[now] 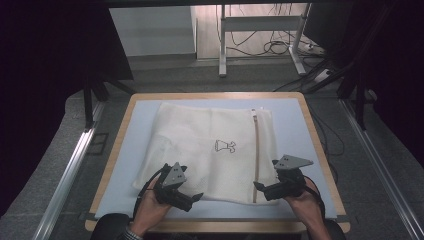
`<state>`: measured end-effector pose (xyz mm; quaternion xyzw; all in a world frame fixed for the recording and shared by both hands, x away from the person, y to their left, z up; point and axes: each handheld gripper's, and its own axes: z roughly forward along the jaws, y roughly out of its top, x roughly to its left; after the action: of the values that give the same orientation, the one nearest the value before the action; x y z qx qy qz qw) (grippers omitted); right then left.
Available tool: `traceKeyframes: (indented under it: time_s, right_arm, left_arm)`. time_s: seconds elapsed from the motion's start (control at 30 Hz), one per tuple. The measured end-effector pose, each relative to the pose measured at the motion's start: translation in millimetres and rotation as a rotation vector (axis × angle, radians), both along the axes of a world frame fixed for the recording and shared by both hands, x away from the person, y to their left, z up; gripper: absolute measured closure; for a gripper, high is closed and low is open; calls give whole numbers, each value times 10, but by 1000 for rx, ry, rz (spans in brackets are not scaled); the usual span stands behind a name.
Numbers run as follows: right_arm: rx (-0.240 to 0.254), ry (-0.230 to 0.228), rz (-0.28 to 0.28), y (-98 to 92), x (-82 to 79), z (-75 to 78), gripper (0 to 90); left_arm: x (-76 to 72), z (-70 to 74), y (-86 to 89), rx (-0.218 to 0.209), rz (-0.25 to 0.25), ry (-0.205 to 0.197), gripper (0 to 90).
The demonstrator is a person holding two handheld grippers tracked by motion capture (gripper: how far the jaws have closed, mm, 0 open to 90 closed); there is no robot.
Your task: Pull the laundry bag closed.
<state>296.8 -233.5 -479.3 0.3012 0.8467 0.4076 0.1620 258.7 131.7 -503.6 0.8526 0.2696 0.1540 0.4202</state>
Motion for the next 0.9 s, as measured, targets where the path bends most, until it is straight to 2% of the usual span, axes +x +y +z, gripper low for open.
traceKeyframes:
  time_s: [0.23,0.57,0.9]
  right_arm:
    - [-13,-7,-8,-39,-88,9,0]
    - [-20,-29,-33,-176,-231,32,0]
    - [-20,-26,-64,-296,-346,22,0]
  left_arm:
    - [-19,23,89,-3,19,-8,0]
    - [-71,60,310,-18,70,-17,0]
    - [-159,44,513,-19,119,-13,0]
